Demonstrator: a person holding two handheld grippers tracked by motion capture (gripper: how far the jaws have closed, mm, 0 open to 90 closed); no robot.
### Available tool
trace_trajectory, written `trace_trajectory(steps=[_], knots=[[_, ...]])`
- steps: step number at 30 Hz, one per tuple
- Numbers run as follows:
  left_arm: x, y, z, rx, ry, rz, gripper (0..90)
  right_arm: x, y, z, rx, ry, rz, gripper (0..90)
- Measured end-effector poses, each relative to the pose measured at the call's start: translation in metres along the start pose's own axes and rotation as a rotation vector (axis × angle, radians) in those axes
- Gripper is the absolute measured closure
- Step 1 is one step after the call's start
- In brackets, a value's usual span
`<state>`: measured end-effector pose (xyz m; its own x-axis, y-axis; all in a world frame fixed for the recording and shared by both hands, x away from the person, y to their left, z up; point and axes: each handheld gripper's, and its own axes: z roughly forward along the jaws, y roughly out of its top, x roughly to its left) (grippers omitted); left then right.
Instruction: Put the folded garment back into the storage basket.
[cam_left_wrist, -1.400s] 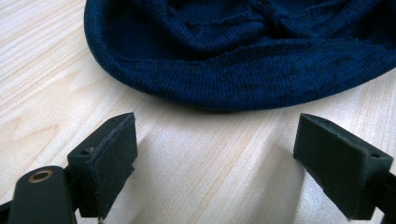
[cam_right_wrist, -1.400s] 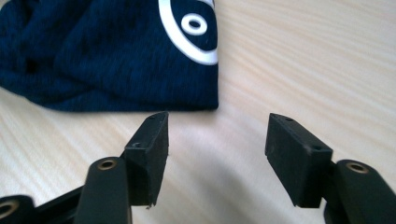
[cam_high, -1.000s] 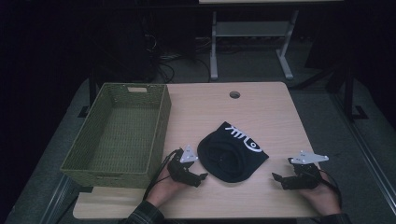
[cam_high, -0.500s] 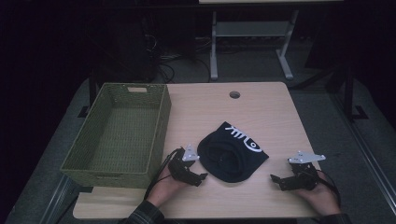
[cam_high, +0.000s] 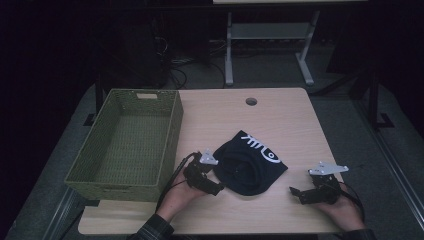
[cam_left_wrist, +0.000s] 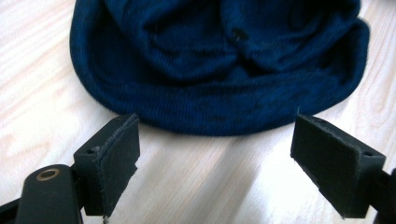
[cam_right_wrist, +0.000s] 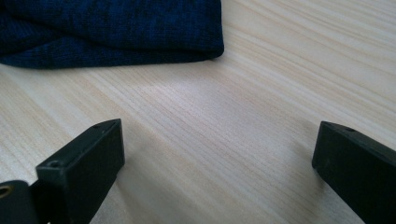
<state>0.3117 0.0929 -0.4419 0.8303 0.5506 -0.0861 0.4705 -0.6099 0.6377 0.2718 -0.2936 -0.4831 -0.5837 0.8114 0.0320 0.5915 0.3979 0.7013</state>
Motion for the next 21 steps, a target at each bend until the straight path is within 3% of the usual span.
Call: trace_trajectory(steps=[14, 21], knots=[[-0.005, 0.041, -0.006, 0.015, -0.02, 0.036, 15.6, 0.0, 0.0, 0.0, 0.0, 0.0, 0.001, 2.0], [-0.01, 0.056, 0.004, 0.065, -0.032, 0.075, 17.4, 0.0, 0.0, 0.0, 0.0, 0.0, 0.002, 2.0]])
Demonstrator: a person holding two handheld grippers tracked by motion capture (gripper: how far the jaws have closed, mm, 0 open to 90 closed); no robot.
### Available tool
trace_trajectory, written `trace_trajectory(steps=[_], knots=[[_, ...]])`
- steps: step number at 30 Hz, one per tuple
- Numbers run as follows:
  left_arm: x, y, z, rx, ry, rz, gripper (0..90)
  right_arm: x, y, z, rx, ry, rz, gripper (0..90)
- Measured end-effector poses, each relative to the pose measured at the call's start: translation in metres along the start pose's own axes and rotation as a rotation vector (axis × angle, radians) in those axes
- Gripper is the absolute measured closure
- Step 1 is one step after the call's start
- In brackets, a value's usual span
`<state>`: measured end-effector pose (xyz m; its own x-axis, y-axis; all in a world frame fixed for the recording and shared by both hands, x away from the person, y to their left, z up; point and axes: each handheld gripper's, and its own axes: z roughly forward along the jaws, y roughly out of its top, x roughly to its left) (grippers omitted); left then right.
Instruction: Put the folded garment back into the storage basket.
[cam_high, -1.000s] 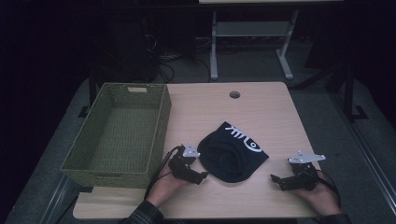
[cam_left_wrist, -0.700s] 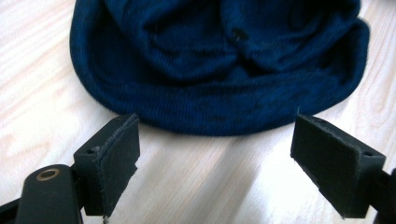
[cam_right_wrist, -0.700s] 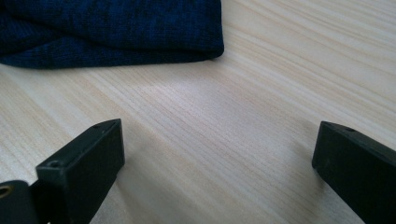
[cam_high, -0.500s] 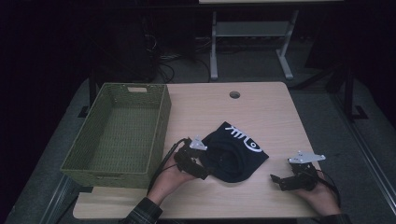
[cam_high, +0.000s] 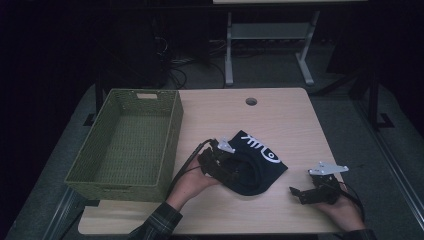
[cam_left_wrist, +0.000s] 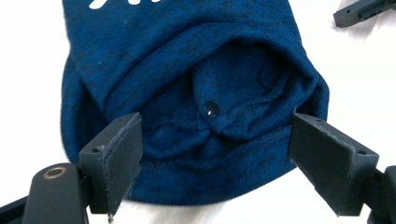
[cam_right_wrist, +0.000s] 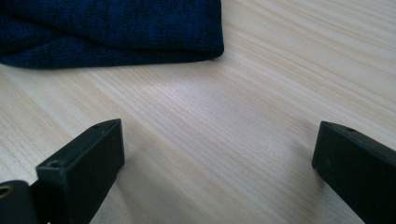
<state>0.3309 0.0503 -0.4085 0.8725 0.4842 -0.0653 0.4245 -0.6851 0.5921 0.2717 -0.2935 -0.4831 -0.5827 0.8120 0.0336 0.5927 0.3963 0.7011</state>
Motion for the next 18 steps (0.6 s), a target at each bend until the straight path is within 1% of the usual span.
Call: trace_trajectory(steps=[2, 3, 4, 5, 6, 7, 8, 10, 12, 14, 15, 16, 18], knots=[[-0.002, 0.005, 0.007, 0.012, -0.005, 0.009, 17.4, 0.0, 0.0, 0.0, -0.001, 0.0, -0.001, 2.0], [-0.002, 0.005, 0.007, 0.012, -0.005, 0.009, 17.3, 0.0, 0.0, 0.0, -0.001, 0.0, -0.001, 2.0], [-0.002, 0.008, 0.012, 0.025, -0.008, 0.013, 17.4, 0.0, 0.0, 0.0, -0.001, 0.0, -0.001, 2.0], [-0.002, 0.008, 0.012, 0.025, -0.008, 0.013, 17.4, 0.0, 0.0, 0.0, -0.001, 0.0, -0.001, 2.0], [-0.002, 0.01, 0.018, 0.042, -0.013, 0.015, 17.5, 0.0, 0.0, 0.0, -0.001, 0.0, -0.002, 1.9], [-0.002, 0.01, 0.018, 0.042, -0.013, 0.015, 17.5, 0.0, 0.0, 0.0, -0.001, 0.0, -0.001, 2.0], [-0.003, 0.011, 0.021, 0.052, -0.015, 0.02, 17.5, 0.0, 0.0, 0.0, -0.001, 0.0, -0.001, 2.0], [-0.004, 0.012, 0.03, 0.087, -0.021, 0.034, 18.4, 0.0, 0.0, 0.0, -0.001, 0.0, -0.002, 2.0], [-0.003, 0.012, 0.037, 0.099, -0.013, 0.037, 18.4, 0.0, 0.0, 0.0, -0.001, 0.0, -0.001, 2.0], [-0.001, 0.011, 0.043, 0.117, -0.009, 0.028, 18.3, 0.0, 0.0, 0.0, -0.001, 0.0, -0.002, 2.0], [-0.001, 0.011, 0.043, 0.117, -0.009, 0.028, 18.3, 0.0, 0.0, 0.0, -0.001, 0.0, -0.002, 2.0], [0.0, 0.009, 0.048, 0.137, -0.011, 0.029, 18.3, 0.0, 0.0, 0.0, -0.001, 0.0, -0.002, 2.0], [0.0, 0.008, 0.051, 0.139, -0.01, 0.023, 18.3, 0.0, 0.0, 0.0, -0.001, 0.0, -0.001, 2.0]])
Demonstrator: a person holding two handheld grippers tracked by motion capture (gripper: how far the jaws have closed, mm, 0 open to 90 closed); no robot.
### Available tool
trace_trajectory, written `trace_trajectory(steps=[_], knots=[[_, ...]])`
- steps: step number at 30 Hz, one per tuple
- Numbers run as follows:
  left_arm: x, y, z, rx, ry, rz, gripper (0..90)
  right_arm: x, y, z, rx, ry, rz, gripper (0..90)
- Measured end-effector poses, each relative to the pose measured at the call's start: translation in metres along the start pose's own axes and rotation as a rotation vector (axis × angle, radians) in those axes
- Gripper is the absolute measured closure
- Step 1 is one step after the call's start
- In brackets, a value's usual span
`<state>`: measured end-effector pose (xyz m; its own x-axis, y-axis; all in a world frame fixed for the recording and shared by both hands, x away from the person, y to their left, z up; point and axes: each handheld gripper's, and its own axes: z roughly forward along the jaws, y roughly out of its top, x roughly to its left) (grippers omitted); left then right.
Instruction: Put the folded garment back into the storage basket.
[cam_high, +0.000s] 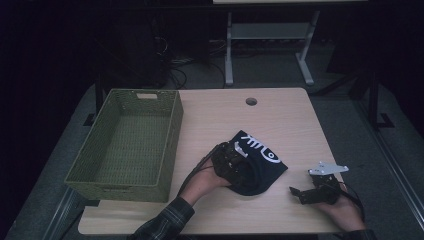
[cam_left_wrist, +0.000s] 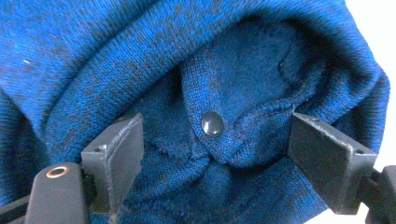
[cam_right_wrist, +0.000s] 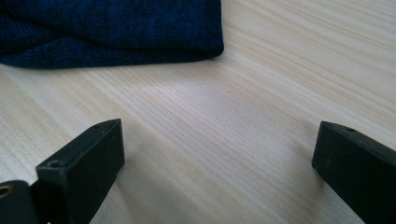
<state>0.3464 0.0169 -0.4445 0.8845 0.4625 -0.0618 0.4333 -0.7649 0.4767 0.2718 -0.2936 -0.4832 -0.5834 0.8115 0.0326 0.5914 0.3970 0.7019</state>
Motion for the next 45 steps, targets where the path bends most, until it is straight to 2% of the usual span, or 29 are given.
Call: trace_trajectory(steps=[4, 5, 6, 11, 18, 19, 21, 26, 28, 30, 37, 38, 45], knots=[[-0.002, -0.001, 0.004, 0.004, 0.018, 0.012, 18.8, 0.0, 0.0, 0.0, 0.001, 0.0, -0.001, 2.0], [-0.002, -0.001, 0.004, 0.004, 0.018, 0.012, 19.6, 0.0, 0.0, 0.0, 0.001, 0.0, -0.001, 2.0], [-0.003, -0.002, 0.005, 0.002, 0.039, 0.027, 21.3, 0.0, 0.0, 0.0, 0.0, 0.0, 0.0, 2.0], [-0.004, -0.003, 0.004, 0.018, 0.057, 0.047, 26.2, 0.0, 0.0, 0.0, 0.0, 0.0, 0.0, 2.0], [-0.002, -0.004, 0.002, 0.023, 0.064, 0.045, 37.2, 0.0, 0.0, 0.0, 0.0, 0.0, 0.0, 2.0], [-0.001, -0.004, 0.001, 0.023, 0.064, 0.045, 42.7, 0.0, 0.0, 0.0, 0.0, 0.0, 0.0, 2.0], [0.0, -0.004, 0.0, 0.023, 0.064, 0.049, 48.2, 0.0, 0.0, 0.0, 0.0, 0.0, 0.0, 2.0], [0.004, -0.005, -0.003, 0.017, 0.054, 0.044, 65.8, 0.0, 0.0, 0.0, -0.002, 0.0, -0.003, 2.0], [0.005, -0.006, -0.003, 0.013, 0.046, 0.035, 68.6, 0.0, 0.0, 0.0, -0.002, 0.0, -0.002, 2.0], [0.007, -0.006, -0.003, 0.005, 0.04, 0.016, 70.2, 0.0, 0.0, 0.0, -0.002, 0.0, -0.003, 2.0], [0.012, -0.006, -0.007, -0.015, -0.002, -0.008, 71.6, 0.0, 0.0, 0.0, -0.002, 0.0, -0.003, 2.0], [0.012, -0.006, -0.01, -0.036, -0.015, -0.013, 71.6, 0.0, 0.0, 0.0, -0.002, 0.0, -0.003, 2.0], [0.011, -0.003, -0.026, -0.072, -0.042, -0.021, 71.7, 0.0, 0.0, 0.0, -0.002, 0.0, -0.003, 2.0]])
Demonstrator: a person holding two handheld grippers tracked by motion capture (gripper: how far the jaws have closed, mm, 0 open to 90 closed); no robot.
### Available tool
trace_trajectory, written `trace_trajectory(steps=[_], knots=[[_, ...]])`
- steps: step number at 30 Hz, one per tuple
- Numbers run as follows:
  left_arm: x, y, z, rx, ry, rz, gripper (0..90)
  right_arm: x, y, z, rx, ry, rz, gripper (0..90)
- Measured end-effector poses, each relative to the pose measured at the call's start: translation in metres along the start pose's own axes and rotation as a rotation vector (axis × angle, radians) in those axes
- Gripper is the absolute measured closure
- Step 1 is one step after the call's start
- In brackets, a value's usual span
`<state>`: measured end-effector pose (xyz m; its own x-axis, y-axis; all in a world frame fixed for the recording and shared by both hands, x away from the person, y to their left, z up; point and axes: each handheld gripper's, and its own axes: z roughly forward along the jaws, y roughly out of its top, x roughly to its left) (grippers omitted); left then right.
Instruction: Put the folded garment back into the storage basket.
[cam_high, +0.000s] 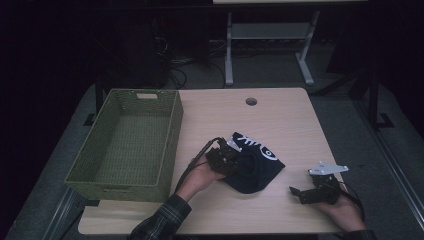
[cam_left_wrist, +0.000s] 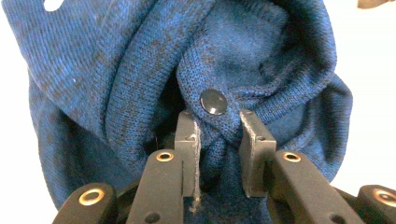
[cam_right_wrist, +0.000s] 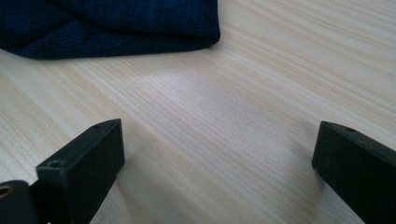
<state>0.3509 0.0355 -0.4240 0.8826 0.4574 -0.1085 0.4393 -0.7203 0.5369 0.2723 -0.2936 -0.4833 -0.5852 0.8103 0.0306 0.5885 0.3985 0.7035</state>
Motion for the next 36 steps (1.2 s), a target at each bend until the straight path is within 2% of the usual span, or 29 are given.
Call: trace_trajectory(steps=[17, 26, 36], knots=[[0.001, 0.011, -0.03, -0.063, -0.044, -0.01, 71.8, 0.0, 0.0, 0.0, 0.0, 0.0, 0.0, 2.0], [0.0, 0.019, -0.044, -0.072, -0.051, -0.004, 71.8, 0.0, 0.0, 0.0, -0.001, 0.0, 0.001, 2.0], [0.006, 0.03, -0.069, -0.088, -0.06, -0.005, 71.8, 0.0, 0.0, 0.0, -0.001, 0.0, 0.002, 2.0]])
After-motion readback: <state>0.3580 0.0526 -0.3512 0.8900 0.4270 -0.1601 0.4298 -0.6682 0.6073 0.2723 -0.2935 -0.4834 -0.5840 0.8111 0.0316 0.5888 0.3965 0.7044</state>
